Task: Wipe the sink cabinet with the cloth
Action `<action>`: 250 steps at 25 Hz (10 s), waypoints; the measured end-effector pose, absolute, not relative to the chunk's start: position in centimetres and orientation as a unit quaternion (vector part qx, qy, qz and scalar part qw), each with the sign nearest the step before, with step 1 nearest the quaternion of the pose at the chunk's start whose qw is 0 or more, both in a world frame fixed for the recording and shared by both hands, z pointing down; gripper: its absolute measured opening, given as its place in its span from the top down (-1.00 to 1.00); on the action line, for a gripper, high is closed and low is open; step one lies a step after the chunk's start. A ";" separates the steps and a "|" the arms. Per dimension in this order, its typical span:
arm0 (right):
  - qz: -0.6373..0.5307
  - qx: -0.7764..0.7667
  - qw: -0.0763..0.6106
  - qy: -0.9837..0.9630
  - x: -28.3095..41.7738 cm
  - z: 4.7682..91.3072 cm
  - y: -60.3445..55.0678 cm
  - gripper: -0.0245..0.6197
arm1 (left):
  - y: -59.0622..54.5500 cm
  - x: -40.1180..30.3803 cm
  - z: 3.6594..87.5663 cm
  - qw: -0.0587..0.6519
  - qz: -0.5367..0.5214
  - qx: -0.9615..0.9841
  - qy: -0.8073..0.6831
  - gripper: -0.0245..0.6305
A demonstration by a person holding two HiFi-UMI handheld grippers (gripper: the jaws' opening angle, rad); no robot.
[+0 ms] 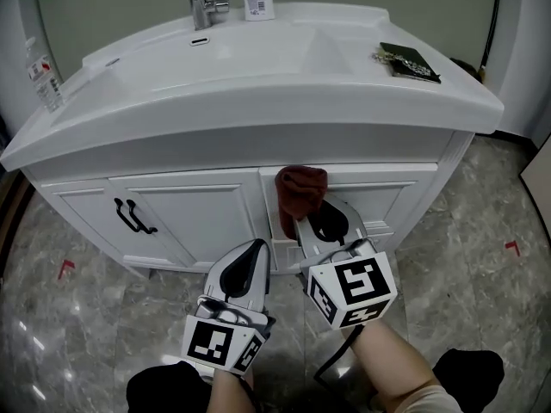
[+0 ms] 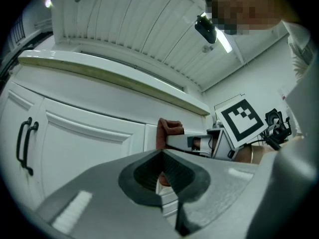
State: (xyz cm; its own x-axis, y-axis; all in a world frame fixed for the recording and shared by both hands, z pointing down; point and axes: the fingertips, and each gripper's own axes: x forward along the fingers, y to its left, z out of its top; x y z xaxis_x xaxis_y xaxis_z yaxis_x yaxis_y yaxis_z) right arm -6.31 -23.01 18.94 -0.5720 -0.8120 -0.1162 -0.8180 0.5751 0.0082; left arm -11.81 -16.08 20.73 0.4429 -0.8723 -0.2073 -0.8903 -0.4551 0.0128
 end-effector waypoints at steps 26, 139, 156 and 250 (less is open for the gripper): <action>0.026 -0.603 0.025 0.797 14.7 18.8 -23.8 0.68 | -16.6 -2.6 20.8 0.058 0.081 -0.876 0.472 0.93; -0.088 -0.445 0.012 0.891 -9.5 32.0 -23.3 0.68 | -16.6 -13.6 29.7 0.004 0.034 -0.841 0.539 0.93; -0.107 -0.497 0.027 0.861 0.7 32.4 -24.9 0.68 | -18.2 -6.1 31.0 0.003 0.023 -0.872 0.489 0.93; -0.103 -0.603 -0.037 0.791 14.3 42.8 -25.5 0.68 | -20.7 0.4 40.7 -0.031 0.006 -0.889 0.457 0.93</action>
State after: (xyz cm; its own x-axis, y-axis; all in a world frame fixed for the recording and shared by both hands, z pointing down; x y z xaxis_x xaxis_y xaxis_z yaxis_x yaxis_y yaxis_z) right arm 14.25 -25.51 42.77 -0.2709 -0.9453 0.1820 -0.9604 0.2526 -0.1176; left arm 0.39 -20.67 40.71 0.5820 -0.8130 0.0178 -0.8122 -0.5802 0.0613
